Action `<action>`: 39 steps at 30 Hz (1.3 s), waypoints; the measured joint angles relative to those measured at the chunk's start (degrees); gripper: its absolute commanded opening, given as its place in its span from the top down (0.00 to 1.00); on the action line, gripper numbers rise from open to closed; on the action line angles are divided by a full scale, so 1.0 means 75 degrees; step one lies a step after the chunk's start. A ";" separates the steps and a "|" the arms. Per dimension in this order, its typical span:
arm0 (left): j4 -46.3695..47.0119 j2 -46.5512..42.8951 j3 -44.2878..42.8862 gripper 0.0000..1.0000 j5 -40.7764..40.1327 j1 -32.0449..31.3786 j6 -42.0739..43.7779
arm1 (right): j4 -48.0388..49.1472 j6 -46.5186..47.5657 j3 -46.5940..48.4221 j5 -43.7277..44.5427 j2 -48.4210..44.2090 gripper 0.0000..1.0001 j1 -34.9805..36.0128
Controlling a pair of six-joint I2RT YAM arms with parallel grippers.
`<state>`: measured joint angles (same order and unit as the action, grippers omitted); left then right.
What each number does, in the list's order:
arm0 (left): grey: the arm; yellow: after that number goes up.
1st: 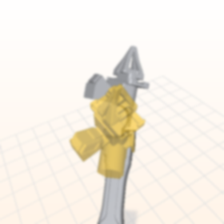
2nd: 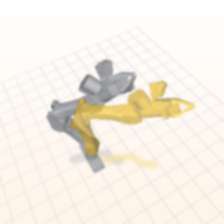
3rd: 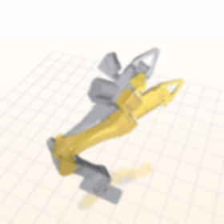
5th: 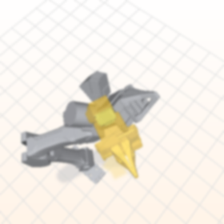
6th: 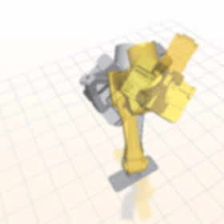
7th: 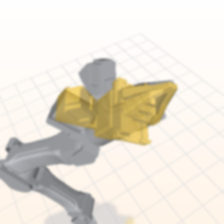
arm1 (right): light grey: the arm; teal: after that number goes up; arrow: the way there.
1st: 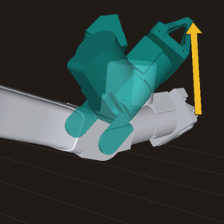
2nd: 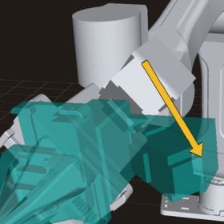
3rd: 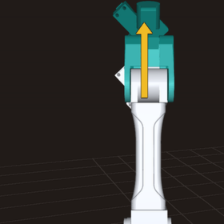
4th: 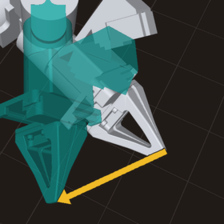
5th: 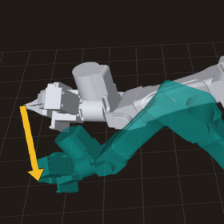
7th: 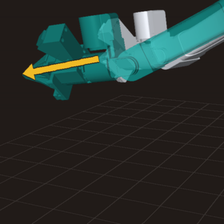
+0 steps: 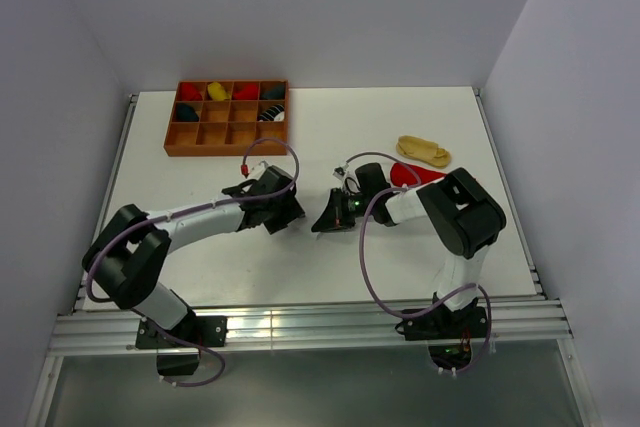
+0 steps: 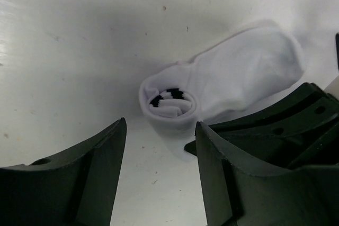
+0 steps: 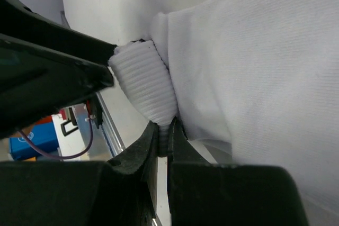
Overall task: Roll the socks
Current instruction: Roll the sock at the center of the board.
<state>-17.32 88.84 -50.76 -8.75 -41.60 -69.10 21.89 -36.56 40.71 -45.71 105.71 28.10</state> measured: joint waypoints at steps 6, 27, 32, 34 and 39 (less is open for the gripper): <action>0.0318 0.0321 0.0012 0.46 0.0070 -0.0181 -0.0085 | 0.0076 -0.0119 0.0009 -0.0146 0.0108 1.00 -0.0061; 0.0711 0.1440 -0.0583 0.65 0.0035 -0.0370 -0.0079 | -0.0455 0.0143 -0.0350 0.0781 -0.0775 0.64 -0.0149; 0.0627 0.1478 -0.0670 0.65 -0.0134 -0.0446 -0.0061 | -0.1635 0.0542 -0.0449 0.2203 -0.1979 0.64 -0.0149; 0.0548 0.1495 -0.0731 0.65 -0.0207 -0.0478 -0.0041 | -0.1985 0.0679 -0.0443 0.2777 -0.2381 0.64 -0.0152; 0.0189 0.1655 -0.1061 0.65 -0.0443 -0.0595 0.0131 | -0.2428 0.1172 -0.0443 0.3812 -0.3075 0.64 -0.0073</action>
<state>-15.90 101.25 -58.72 -12.08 -46.06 -68.12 3.68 -27.77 37.39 -17.12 82.65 27.55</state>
